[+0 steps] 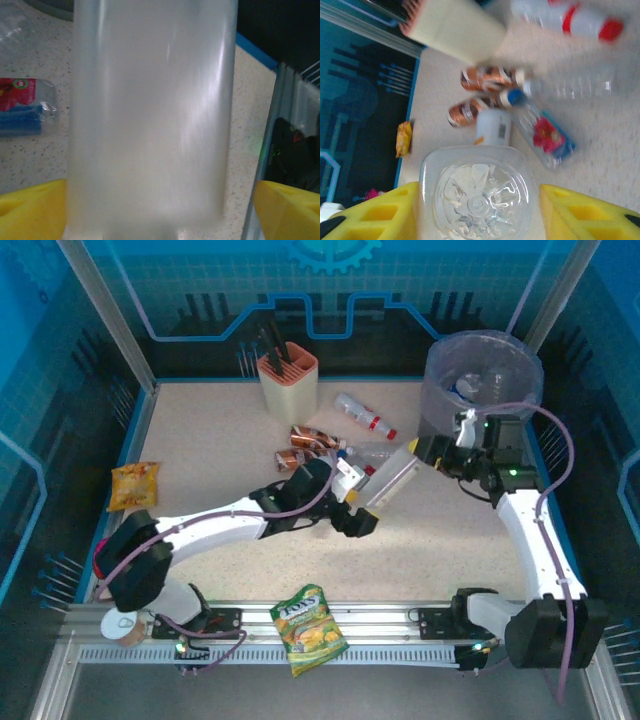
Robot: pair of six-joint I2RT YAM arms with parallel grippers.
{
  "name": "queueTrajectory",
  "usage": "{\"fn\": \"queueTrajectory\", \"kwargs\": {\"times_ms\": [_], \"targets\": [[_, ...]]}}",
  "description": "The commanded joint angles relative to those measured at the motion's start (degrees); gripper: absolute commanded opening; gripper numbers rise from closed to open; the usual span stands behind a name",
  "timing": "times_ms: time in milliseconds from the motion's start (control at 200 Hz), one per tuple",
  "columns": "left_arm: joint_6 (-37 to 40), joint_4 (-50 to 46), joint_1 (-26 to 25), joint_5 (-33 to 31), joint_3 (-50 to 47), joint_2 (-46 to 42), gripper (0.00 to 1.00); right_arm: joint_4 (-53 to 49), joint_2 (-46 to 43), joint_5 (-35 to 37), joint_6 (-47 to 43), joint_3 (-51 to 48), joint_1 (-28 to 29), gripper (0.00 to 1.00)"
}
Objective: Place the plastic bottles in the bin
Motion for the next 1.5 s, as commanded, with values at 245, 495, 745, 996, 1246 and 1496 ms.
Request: {"fn": "queueTrajectory", "kwargs": {"times_ms": [245, 495, 745, 996, 1246, 1496], "targets": [[-11.5, -4.54, 7.61, -4.16, -6.27, -11.85, 0.96, -4.53, -2.21, 32.53, -20.32, 31.61, -2.13, 0.28], [-14.35, -7.28, 9.93, -7.21, -8.04, -11.63, 0.96, -3.02, 8.26, 54.57, -35.39, 46.08, -3.19, 0.26], [-12.0, -9.74, 9.93, -10.25, -6.73, -7.3, 0.96, 1.37, 16.68, 60.19, -42.6, 46.19, -3.37, 0.23], [-10.87, -14.26, 9.69, -14.95, -5.2, -2.73, 0.95, -6.29, 30.34, 59.57, -43.13, 56.39, -3.23, 0.22], [-10.16, -14.57, 9.6, -15.05, -4.92, -0.5, 0.96, -18.34, 41.37, 58.94, -42.39, 63.61, -3.66, 0.21], [-9.91, -13.02, 9.43, -14.34, -3.35, 3.68, 0.96, -24.32, 49.9, 56.11, -41.33, 67.28, -4.92, 0.23]]}}
